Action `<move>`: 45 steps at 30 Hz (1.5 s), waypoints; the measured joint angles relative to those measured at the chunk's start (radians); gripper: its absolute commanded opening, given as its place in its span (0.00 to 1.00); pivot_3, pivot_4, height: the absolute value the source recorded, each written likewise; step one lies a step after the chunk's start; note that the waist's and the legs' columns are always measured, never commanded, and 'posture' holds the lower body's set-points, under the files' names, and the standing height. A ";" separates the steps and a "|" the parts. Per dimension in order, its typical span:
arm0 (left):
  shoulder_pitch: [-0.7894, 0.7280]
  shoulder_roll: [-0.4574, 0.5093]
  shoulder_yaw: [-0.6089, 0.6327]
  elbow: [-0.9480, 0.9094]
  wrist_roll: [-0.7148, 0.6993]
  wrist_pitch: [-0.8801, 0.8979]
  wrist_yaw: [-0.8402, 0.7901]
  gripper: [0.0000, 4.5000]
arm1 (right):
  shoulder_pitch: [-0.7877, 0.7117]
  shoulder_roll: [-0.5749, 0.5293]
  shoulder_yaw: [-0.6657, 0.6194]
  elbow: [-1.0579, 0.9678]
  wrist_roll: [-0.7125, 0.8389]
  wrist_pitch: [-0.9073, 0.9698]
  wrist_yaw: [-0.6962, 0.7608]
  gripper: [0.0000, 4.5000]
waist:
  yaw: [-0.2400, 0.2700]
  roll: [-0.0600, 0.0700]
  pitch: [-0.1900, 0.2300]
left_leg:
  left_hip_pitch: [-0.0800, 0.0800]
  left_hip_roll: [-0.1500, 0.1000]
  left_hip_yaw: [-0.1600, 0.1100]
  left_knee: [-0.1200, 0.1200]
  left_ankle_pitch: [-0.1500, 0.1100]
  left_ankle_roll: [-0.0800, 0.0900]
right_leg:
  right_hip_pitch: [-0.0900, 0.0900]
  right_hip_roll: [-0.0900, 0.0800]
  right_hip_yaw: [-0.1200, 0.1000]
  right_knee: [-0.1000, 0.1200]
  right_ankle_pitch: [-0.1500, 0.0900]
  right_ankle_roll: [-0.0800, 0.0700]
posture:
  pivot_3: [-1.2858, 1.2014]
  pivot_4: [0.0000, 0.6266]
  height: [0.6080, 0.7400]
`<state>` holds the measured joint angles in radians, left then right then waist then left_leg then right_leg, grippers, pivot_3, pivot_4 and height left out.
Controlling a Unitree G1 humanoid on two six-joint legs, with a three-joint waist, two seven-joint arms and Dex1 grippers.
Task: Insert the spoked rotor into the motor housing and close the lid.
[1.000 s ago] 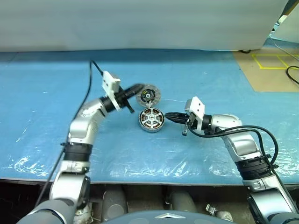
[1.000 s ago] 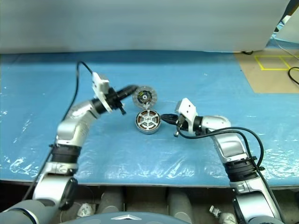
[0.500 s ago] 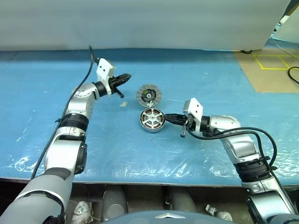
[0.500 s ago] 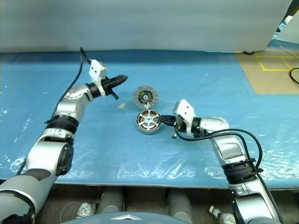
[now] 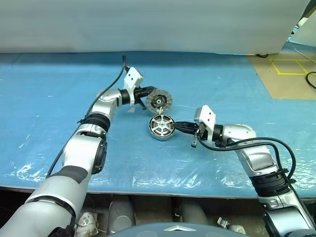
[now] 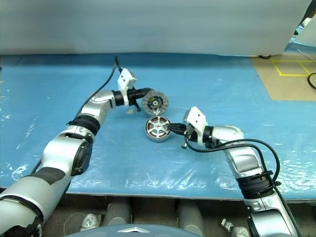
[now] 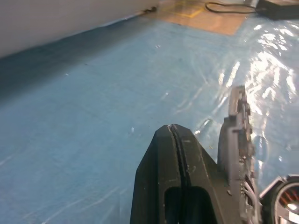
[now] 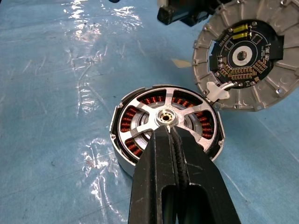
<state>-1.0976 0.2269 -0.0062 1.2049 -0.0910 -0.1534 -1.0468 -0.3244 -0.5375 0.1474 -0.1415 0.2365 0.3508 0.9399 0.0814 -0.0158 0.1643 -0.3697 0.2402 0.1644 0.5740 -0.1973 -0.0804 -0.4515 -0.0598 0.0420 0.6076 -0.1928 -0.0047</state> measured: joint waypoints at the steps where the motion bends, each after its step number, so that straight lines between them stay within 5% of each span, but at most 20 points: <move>1: 0.000 -0.002 -0.001 0.003 0.002 0.002 -0.009 0.01 | 0.002 0.000 0.000 0.000 0.000 0.002 -0.002 0.00 | 0.000 0.000 0.000 | 0.000 0.000 0.000 0.000 0.000 0.000 | 0.000 0.000 0.000 0.000 0.000 0.000 | 0.52 0.24 1.00; 18: 0.098 -0.029 -0.005 -0.170 -0.024 0.145 -0.297 0.01 | -0.069 -0.093 -0.118 0.134 0.019 -0.013 -0.009 0.00 | 0.015 0.000 0.000 | 0.000 0.000 -0.001 0.000 0.000 0.000 | 0.002 0.000 -0.001 0.000 -0.002 -0.003 | 0.52 0.24 1.00; 35: 0.303 0.029 -0.201 -0.542 0.037 0.153 -0.322 0.01 | -0.101 0.034 -0.113 0.183 -0.017 -0.110 -0.093 0.00 | 0.013 0.001 -0.001 | 0.009 0.000 0.000 -0.001 0.000 0.000 | 0.010 -0.002 -0.002 -0.002 -0.003 -0.004 | 0.52 0.24 1.00; 45: 0.482 0.047 -0.083 -0.762 -0.124 0.249 -0.221 0.01 | -0.091 0.092 -0.056 0.095 0.040 -0.009 -0.063 0.00 | 0.008 0.002 0.001 | 0.007 0.002 0.000 -0.002 0.000 0.000 | 0.007 -0.002 -0.002 -0.003 -0.003 -0.004 | 0.52 0.24 1.00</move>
<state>-0.6155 0.2736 -0.0889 0.4434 -0.2149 0.0960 -1.2679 -0.4153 -0.4455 0.0913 -0.0462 0.2768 0.3415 0.8770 0.0894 -0.0133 0.1649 -0.3630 0.2418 0.1642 0.5716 -0.1976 -0.0803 -0.4443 -0.0614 0.0396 0.6050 -0.1955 -0.0087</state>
